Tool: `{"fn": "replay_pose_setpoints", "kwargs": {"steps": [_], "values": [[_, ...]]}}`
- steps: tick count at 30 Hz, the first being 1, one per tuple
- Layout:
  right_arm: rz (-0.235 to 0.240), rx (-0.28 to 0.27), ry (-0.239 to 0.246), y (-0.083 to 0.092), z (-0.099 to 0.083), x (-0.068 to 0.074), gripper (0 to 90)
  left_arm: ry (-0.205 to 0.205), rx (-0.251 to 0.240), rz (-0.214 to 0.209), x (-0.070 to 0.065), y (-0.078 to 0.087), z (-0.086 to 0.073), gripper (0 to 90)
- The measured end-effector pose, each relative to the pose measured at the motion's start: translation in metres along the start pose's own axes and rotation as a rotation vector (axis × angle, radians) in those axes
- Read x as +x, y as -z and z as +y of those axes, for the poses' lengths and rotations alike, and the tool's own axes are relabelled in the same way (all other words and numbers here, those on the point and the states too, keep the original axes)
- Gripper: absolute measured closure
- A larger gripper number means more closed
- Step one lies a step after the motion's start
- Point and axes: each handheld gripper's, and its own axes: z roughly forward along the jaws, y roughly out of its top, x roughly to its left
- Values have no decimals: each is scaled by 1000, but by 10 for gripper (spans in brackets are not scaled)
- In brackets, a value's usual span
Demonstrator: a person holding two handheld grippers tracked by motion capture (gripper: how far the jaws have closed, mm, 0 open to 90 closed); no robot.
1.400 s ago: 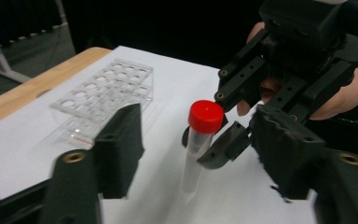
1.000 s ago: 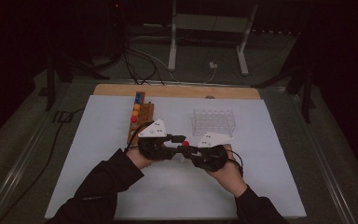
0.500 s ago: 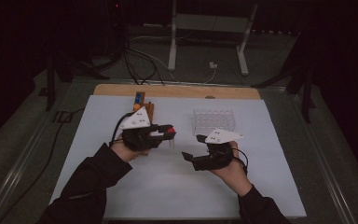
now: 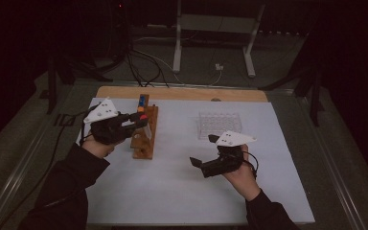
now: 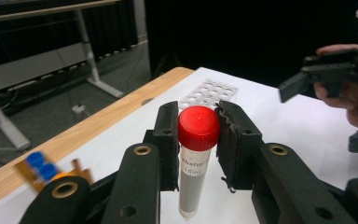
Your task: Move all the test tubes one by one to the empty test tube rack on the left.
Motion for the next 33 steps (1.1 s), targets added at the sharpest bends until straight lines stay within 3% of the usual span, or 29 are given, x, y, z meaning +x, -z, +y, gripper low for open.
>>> {"fn": "replay_pose_setpoints", "kwargs": {"steps": [5,18,29,33], "values": [[0,4,3,0,0,0,0,28,4,59,15,6,-9,716],[-6,-8,16,3,0,1,0,92,72,121,32,-12,-49,716],[-3,-5,18,3,0,0,0,93,178,119,30,-31,-75,715],[-2,-6,15,4,0,-1,0,87,182,114,29,-32,-76,714]]}}
